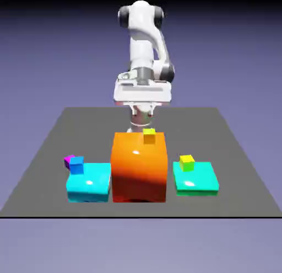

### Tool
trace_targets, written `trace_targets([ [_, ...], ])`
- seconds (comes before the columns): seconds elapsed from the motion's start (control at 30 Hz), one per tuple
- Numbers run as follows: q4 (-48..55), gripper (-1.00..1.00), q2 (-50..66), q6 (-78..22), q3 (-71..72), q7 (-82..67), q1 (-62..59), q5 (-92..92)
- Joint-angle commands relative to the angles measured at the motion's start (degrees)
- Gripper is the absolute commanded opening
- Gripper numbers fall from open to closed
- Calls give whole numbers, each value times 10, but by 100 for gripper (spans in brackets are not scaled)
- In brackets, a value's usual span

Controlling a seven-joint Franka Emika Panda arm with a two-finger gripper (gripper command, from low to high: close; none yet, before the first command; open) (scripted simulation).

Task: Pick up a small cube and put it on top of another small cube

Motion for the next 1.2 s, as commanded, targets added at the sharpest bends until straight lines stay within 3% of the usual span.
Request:
trace_targets([
  [0.0,15,0,21,-23,-4,-2,-13,1],
  [0.9,423,0,582,-652,-147,-52,-369,-2],
  [1.0,409,0,599,-652,-141,-62,-400,22],
  [1.13,355,0,640,-559,-133,-68,-405,33],
  [1.17,355,-100,640,-559,-133,-68,-405,33],
])
